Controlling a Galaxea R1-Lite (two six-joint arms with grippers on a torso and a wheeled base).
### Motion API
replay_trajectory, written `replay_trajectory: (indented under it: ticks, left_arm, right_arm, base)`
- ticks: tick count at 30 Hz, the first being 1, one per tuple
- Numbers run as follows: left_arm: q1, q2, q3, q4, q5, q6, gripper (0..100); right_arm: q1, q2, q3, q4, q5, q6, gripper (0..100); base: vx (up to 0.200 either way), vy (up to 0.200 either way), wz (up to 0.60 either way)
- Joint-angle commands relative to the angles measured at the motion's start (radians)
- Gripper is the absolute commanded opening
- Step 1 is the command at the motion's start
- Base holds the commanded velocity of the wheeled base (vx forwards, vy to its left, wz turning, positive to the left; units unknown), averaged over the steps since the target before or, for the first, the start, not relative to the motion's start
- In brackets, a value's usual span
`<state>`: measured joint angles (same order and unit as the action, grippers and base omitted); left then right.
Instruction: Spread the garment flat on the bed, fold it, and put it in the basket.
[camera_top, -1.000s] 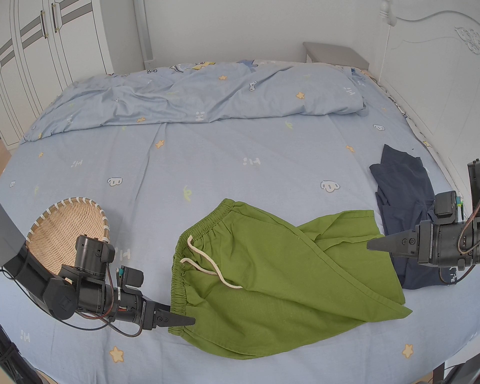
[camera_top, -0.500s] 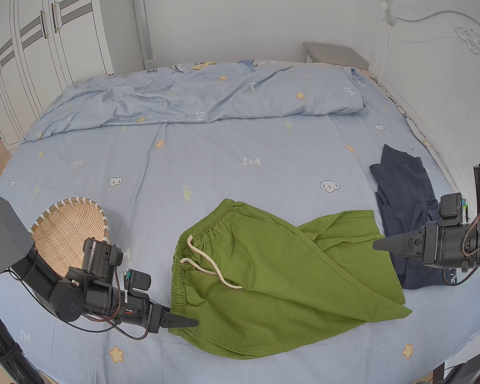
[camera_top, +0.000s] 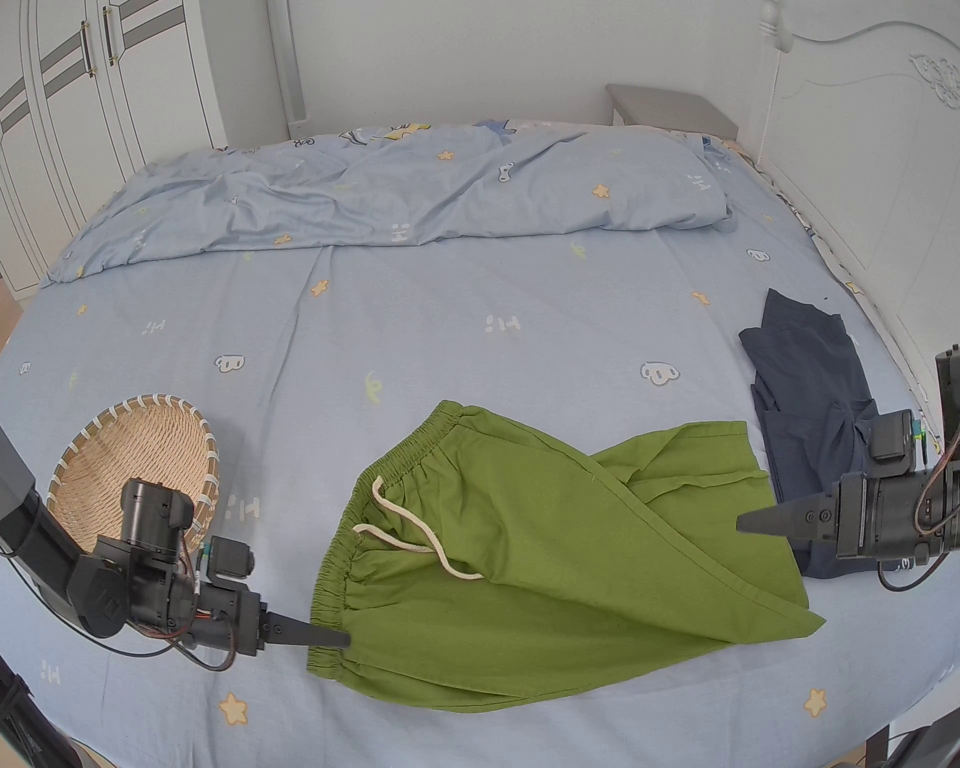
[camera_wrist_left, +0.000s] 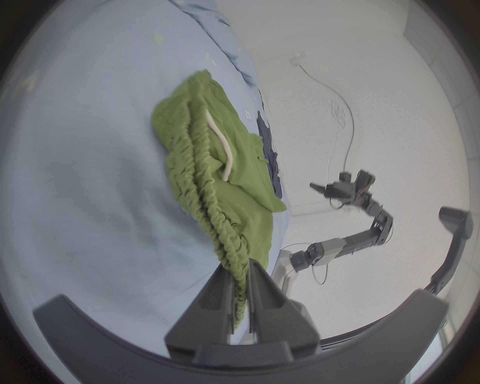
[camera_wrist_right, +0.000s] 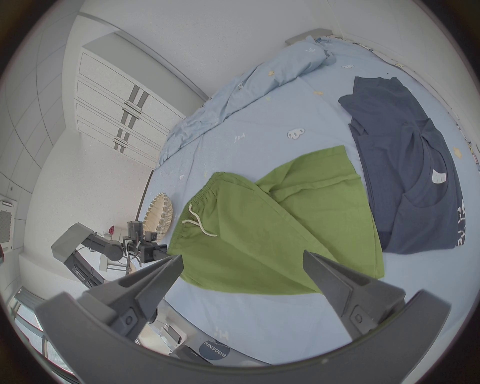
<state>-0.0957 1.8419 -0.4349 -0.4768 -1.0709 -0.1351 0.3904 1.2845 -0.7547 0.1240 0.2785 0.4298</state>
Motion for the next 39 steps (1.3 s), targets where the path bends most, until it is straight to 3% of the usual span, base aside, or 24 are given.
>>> replay_trajectory:
  ticks: [1, 8, 11, 17, 23, 32, 39]
  left_arm:
    - [0.139, -0.086, 0.070, 0.081, -0.049, -0.015, 0]
    - [0.223, -0.178, 0.087, 0.268, -0.047, 0.009, 0]
    - [0.229, -0.217, 0.100, 0.345, -0.046, 0.077, 0]
    - [0.234, -0.194, 0.137, 0.368, -0.043, 0.242, 0]
    - [0.232, -0.164, 0.127, 0.362, -0.035, 0.256, 0]
    - [0.232, -0.170, 0.120, 0.359, -0.035, 0.256, 0]
    - [0.234, -0.164, 0.117, 0.357, -0.034, 0.255, 0]
  right_arm:
    - [-0.001, -0.014, 0.072, 0.006, 0.001, -0.014, 100]
    - [-0.099, -0.071, 0.187, 0.008, -0.001, -0.111, 100]
    - [-0.147, -0.099, 0.247, 0.008, -0.001, -0.167, 100]
    - [-0.189, -0.106, 0.353, -0.006, -0.002, -0.321, 100]
    - [-0.226, -0.060, 0.385, -0.018, -0.001, -0.445, 100]
    - [-0.212, 0.110, 0.379, -0.170, -0.002, -0.480, 100]
    - [-0.142, 0.236, 0.396, -0.270, -0.002, -0.482, 100]
  base:
    - [0.000, 0.000, 0.00]
    - [0.000, 0.000, 0.00]
    - [0.000, 0.000, 0.00]
    - [0.000, 0.000, 0.00]
    - [0.000, 0.000, 0.00]
    - [0.000, 0.000, 0.00]
    - [0.000, 0.000, 0.00]
